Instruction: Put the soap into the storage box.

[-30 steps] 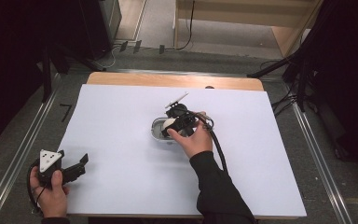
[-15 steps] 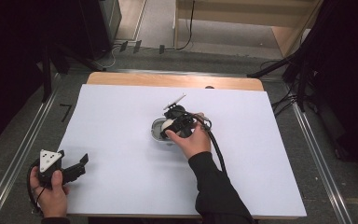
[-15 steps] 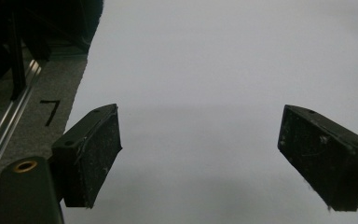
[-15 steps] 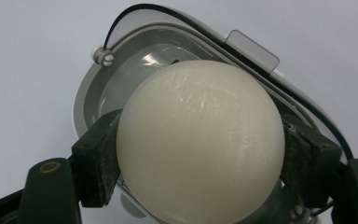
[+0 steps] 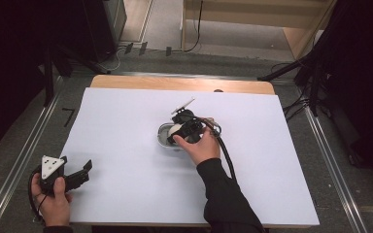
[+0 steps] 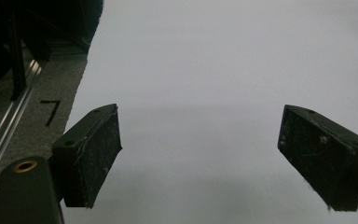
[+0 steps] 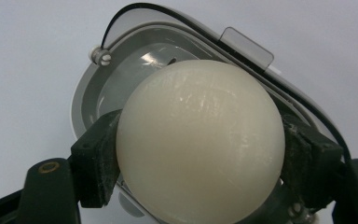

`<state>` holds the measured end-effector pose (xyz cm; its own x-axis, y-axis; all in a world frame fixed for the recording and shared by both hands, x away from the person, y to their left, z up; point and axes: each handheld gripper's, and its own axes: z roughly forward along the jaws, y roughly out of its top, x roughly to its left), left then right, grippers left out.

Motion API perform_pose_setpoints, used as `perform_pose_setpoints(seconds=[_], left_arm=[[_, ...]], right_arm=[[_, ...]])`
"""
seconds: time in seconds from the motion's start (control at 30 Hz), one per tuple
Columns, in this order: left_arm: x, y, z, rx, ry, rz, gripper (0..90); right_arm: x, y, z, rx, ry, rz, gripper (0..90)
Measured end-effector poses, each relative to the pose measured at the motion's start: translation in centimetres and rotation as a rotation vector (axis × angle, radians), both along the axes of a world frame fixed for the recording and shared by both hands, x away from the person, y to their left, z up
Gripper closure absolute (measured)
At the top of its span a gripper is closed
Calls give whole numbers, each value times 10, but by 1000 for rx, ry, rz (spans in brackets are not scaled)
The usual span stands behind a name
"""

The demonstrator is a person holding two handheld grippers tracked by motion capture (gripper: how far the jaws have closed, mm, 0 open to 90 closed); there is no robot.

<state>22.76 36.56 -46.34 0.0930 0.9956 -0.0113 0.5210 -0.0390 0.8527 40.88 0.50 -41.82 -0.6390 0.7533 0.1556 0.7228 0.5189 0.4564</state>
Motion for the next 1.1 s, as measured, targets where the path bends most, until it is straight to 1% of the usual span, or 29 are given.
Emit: perform_pose_setpoints(seconds=[0.07, 0.17, 0.23, 0.33, 0.4, 0.53, 0.63, 0.83, 1.1], left_arm=[[0, 0, 0, 0, -1, 0, 142], [0, 0, 0, 1, 1, 1, 142], [0, 0, 0, 2, 1, 0, 142], [0, 0, 0, 2, 1, 0, 142], [0, 0, 0, 3, 1, -2, 142], [0, 0, 0, 1, 1, -1, 142], [0, 0, 0, 1, 0, 0, 142], [0, 0, 0, 1, 1, -1, 142], [0, 0, 0, 1, 1, -1, 142]], right_arm=[[0, 0, 0, -6, -2, 6, 238], [-1, -1, 2, 3, -10, 13, 220], [-1, -1, 4, 13, -10, 7, 185], [-1, -2, 6, 19, -9, 7, 159], [-1, -2, 6, 14, -10, 7, 132], [-2, -2, 7, 14, -17, 12, 133], [-3, -2, 7, 19, -15, 10, 133], [-4, -5, 13, 27, -33, 9, 135], [-7, -10, 18, 31, -35, 8, 133]])
